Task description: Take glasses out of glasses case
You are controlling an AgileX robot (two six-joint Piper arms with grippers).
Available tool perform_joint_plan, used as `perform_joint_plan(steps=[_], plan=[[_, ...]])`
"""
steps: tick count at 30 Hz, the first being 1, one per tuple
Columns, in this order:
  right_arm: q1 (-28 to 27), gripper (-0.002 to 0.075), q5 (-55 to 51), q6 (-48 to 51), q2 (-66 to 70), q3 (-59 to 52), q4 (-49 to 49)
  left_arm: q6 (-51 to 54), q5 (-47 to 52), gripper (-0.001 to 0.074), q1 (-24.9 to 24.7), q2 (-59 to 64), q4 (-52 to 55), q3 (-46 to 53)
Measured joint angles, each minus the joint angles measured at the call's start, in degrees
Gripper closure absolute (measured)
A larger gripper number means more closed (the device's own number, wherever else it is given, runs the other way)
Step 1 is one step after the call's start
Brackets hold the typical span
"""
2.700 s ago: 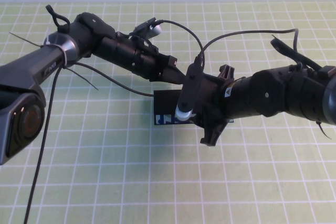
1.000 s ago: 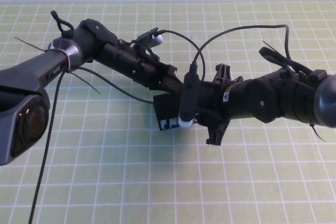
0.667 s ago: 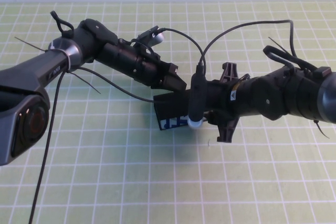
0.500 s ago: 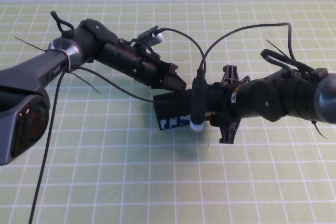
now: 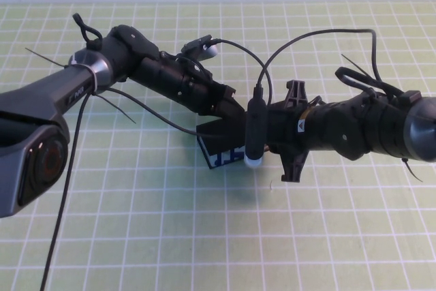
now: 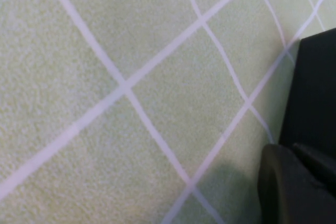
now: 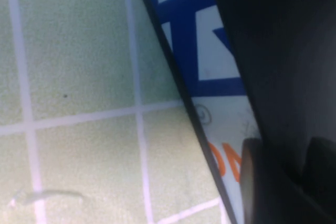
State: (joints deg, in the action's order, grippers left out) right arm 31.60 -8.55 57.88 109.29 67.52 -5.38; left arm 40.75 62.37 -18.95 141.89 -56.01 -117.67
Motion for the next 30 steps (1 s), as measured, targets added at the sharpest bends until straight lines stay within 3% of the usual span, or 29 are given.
perform_joint_plan(steps=[14, 19, 26, 30], plan=[[0.00, 0.0699, 3.70, 0.34, -2.12, 0.00, 2.42, 0.37, -0.13, 0.0739, 0.21, 0.00, 0.73, -0.64], [0.00, 0.0717, 5.64, 0.47, -2.39, 0.00, 4.84, -0.39, 3.97, 0.0739, 1.59, -0.24, 3.95, -5.78], [0.00, 0.0727, 7.31, 0.37, -2.39, 0.00, 6.63, -1.57, 6.75, 0.0739, 5.30, -11.07, 10.36, -9.10], [0.00, 0.0729, 8.55, 0.30, -2.39, 0.00, 6.84, -0.58, 7.18, 0.0739, 5.70, -18.91, 12.59, -4.74]])
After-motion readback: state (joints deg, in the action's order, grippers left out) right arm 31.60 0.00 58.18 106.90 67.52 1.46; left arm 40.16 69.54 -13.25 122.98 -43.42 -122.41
